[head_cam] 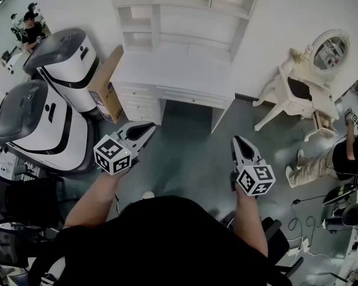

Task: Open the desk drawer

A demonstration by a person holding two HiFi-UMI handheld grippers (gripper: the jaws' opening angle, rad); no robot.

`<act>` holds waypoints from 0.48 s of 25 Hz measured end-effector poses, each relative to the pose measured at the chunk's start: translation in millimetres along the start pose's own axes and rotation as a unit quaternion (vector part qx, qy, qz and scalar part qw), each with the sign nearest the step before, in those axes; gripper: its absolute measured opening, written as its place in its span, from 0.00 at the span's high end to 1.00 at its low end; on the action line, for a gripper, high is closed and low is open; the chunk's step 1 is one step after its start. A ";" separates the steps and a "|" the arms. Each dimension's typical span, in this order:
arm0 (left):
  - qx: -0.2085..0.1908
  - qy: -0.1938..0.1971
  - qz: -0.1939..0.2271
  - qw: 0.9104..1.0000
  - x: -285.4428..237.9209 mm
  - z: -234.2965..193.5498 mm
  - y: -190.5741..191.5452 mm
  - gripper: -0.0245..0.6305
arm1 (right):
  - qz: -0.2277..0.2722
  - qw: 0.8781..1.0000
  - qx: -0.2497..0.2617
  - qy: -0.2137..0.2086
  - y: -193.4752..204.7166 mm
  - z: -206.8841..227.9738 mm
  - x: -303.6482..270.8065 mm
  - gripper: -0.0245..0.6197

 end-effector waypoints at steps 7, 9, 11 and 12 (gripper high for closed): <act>0.021 -0.017 0.001 1.000 7.8 6.2 8.8 0.93 | -0.008 1.000 0.013 -0.017 2.6 -6.5 3.5 0.93; 0.024 -0.021 -0.001 0.999 8.7 9.4 11.1 0.93 | -0.011 1.000 0.013 -0.022 4.1 -4.7 2.6 0.93; 0.026 -0.025 -0.003 0.999 10.1 12.8 13.5 0.93 | -0.009 1.000 0.008 -0.024 5.8 -2.0 2.5 0.93; 0.027 -0.026 -0.006 0.999 11.1 14.7 15.1 0.93 | -0.008 1.000 0.003 -0.025 7.2 -0.3 2.6 0.93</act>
Point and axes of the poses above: the fingertips, and each gripper's own axes: x backward along the fingers, z to its right, y out of its underside, the point moved 5 cm from there along x, backward along the fingers, and after that the axes turned 14 degrees about -z, right-handed, at the moved point
